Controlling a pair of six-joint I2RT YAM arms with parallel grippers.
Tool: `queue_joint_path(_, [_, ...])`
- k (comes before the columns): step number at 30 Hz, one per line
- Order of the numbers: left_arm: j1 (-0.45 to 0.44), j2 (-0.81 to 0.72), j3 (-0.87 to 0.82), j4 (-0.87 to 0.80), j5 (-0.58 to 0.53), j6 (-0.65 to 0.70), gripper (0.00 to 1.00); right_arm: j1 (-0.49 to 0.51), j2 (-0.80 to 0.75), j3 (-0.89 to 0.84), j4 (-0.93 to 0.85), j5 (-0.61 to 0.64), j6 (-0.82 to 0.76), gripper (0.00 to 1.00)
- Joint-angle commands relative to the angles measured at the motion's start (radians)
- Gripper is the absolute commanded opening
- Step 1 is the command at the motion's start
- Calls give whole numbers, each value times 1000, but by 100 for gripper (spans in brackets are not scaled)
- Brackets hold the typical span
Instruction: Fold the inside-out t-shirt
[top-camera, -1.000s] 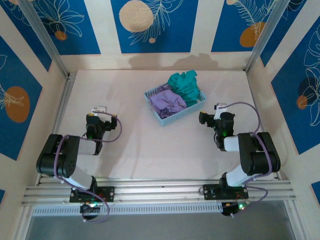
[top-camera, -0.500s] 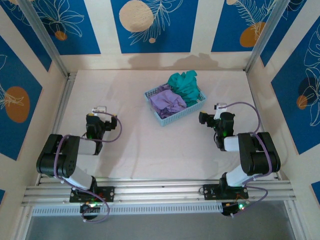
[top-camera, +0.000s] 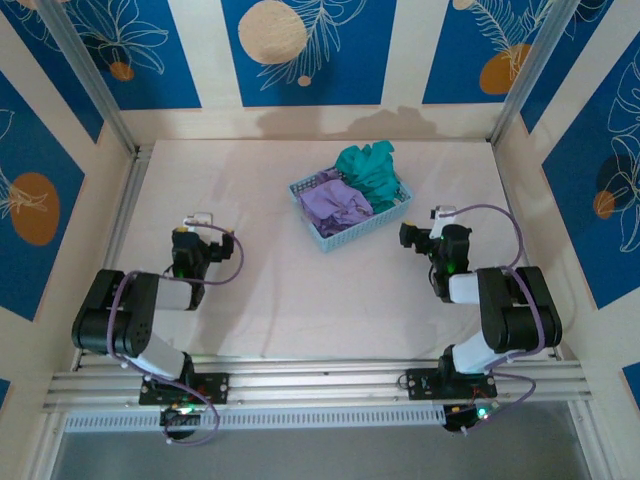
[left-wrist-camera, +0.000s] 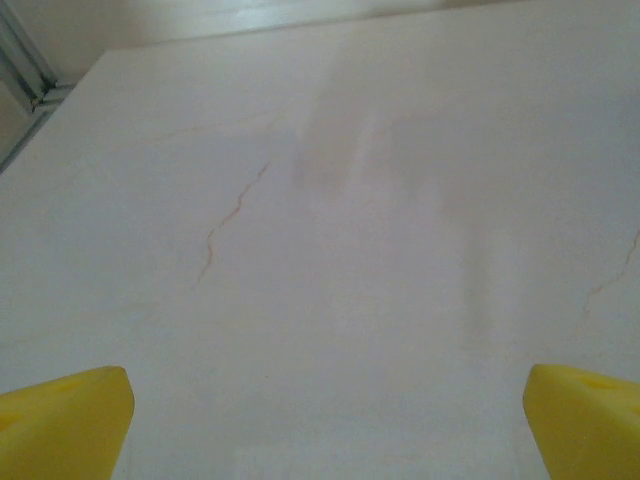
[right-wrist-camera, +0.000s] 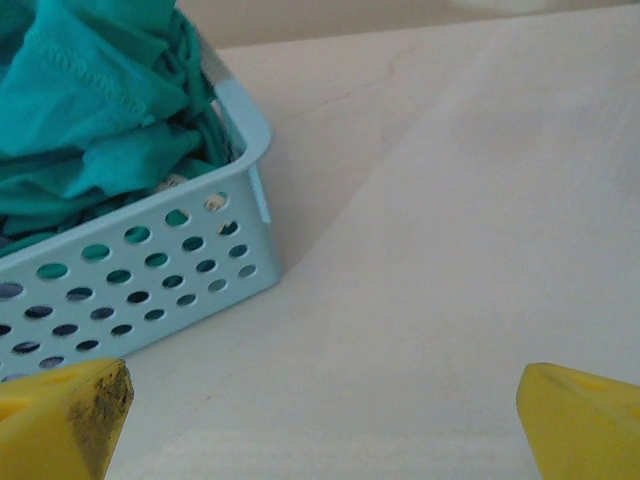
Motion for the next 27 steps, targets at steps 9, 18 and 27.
queue_joint_path(9, [14, -344, 243, -649, 175, -287, 100, -178, -615, 13, -480, -151, 379, 96])
queue_joint_path(18, [-134, -176, 440, -795, 402, -376, 100, 318, -234, 493, -936, -134, 45, 97])
queue_joint_path(27, [-193, -131, 468, -836, 370, -377, 100, 401, 225, 836, -1000, -168, 34, 93])
